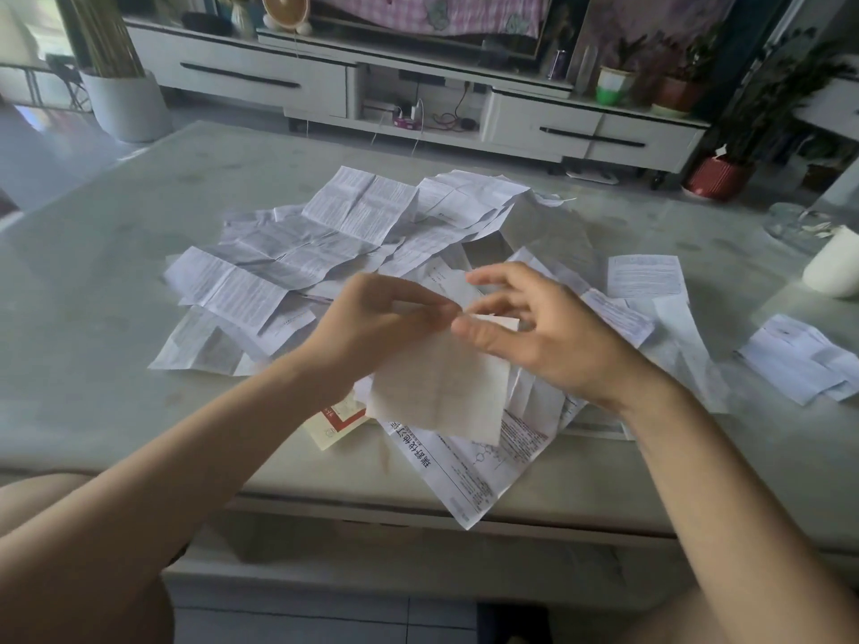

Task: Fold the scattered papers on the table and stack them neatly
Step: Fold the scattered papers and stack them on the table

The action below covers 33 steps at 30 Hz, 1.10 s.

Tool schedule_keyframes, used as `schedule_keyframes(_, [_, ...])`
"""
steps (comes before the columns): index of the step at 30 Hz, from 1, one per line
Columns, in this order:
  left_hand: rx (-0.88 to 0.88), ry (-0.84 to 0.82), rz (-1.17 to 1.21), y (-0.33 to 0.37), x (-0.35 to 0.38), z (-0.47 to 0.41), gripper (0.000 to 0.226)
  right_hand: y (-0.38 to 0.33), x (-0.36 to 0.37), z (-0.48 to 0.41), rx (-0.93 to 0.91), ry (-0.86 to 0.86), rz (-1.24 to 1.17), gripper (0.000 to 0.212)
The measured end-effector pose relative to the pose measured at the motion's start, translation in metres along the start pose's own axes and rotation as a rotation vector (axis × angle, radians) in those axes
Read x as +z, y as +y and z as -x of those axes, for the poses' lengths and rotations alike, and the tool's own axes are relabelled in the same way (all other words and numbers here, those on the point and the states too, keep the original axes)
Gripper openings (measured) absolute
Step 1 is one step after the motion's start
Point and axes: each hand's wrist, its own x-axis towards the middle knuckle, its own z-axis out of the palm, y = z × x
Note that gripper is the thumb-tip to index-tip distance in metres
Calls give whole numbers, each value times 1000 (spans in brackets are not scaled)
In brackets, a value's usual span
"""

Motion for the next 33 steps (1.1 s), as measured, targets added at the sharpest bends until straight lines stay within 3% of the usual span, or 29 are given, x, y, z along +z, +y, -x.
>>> schedule_keyframes(2, [14,-69,-39,0,4,2,6,-3,9,-3,0,-39,130,25])
schedule_keyframes(4, [24,-112,-39,2,1,0,10,-6,2,-3,-17,0,94,6])
schedule_keyframes(5, [23,-90,-7,3,-3,-2,11,-5,-4,-3,-18,25,61,8])
schedule_keyframes(9, [-33,64,243,4,-19,-10,14,4,-16,-7,113,297,-357,14])
schedule_keyframes(11, [-64,-44,300,2,-12,-8,29,7,-10,-11,221,394,-524,12])
schedule_keyframes(13, [-83,-131,211,0,3,-1,30,9,1,-13,241,427,-592,11])
schedule_keyframes(16, [-78,-32,158,-3,15,2,5,5,16,-10,200,382,-574,12])
schedule_keyframes(19, [-67,75,160,-5,6,-1,22,5,11,-5,141,302,-446,15])
schedule_keyframes(24, [-64,35,185,-2,3,1,42,11,6,1,125,215,-457,39])
schedule_keyframes(28, [-160,12,423,-1,7,0,18,20,9,3,31,294,-405,50])
schedule_keyframes(33, [-96,-66,108,-8,10,4,8,24,8,13,-41,255,-363,47])
